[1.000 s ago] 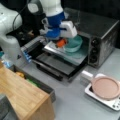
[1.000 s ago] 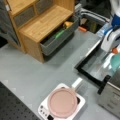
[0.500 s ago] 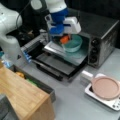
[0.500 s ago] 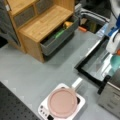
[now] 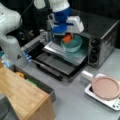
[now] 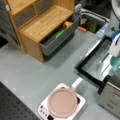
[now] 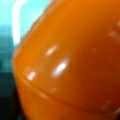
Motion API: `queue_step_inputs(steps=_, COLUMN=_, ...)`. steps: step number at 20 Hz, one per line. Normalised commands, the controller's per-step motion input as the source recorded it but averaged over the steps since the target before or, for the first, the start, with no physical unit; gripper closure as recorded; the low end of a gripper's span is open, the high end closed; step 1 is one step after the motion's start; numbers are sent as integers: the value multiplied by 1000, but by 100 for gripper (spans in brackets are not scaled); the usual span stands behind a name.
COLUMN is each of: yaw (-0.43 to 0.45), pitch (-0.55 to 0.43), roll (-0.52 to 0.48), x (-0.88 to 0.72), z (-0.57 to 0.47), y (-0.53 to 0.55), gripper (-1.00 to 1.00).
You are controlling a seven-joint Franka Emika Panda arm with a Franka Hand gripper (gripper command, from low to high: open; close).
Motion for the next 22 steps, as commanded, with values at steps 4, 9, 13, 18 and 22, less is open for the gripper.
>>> queue_step_inputs(steps=4, yaw=-117, pitch=189, roll=-11, x=188, z=74, y=138, gripper=100)
queue_step_inputs(steps=9, yaw=-107, pitch=178, roll=-20, x=186, z=81, y=149, gripper=100)
queue_step_inputs(steps=13, yaw=-83, pitch=156, roll=-32, x=171, z=72, y=167, gripper=100)
queue_step_inputs(steps=18, yaw=-70, pitch=149, roll=-25, x=162, z=96, y=191, gripper=100)
queue_step_inputs(steps=22, yaw=-65, pitch=150, roll=-24, x=139, z=112, y=155, gripper=100)
